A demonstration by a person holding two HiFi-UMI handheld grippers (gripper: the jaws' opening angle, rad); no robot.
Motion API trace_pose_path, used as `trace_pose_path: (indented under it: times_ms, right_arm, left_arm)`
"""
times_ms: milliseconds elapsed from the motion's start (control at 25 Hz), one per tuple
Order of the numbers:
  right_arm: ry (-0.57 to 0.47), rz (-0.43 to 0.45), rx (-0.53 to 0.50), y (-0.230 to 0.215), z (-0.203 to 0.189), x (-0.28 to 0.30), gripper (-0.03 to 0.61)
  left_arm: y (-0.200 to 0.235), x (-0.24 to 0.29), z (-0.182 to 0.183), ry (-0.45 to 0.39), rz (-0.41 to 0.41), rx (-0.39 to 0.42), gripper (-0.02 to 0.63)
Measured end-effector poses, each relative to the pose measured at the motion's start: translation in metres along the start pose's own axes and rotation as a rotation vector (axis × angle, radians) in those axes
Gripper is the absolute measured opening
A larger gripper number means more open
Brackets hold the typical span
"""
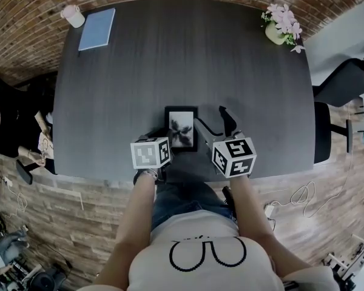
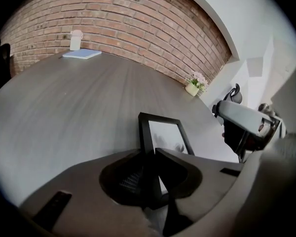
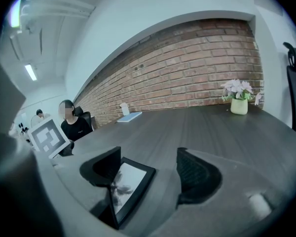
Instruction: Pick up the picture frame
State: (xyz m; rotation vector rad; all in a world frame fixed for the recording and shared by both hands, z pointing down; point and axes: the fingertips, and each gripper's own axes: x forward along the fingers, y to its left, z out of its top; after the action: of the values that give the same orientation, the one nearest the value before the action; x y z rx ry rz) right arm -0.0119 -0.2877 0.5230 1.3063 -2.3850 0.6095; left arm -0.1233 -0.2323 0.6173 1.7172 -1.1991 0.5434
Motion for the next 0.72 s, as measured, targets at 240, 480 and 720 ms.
trace_pose_path:
  times_ms: [240,480,720]
  right_arm:
    - [-0.004,0.018,0.013,0.006,0.003,-0.001,0.353]
    - [0.015,0.057,0.07,0.008,0.001,-0.004,0.353]
    - [0.077,0.134,0.183,0.017,-0.011,-0.001,0.353]
  left_arm:
    - [0.003,0.001,-0.001,0.021,-0.086,-0.086,0.077]
    - [0.004,0.0,0.001,0.065,-0.24,-0.201,0.072]
    - [0.003,-0.001,0.001,0.07,-0.308,-0.245,0.072]
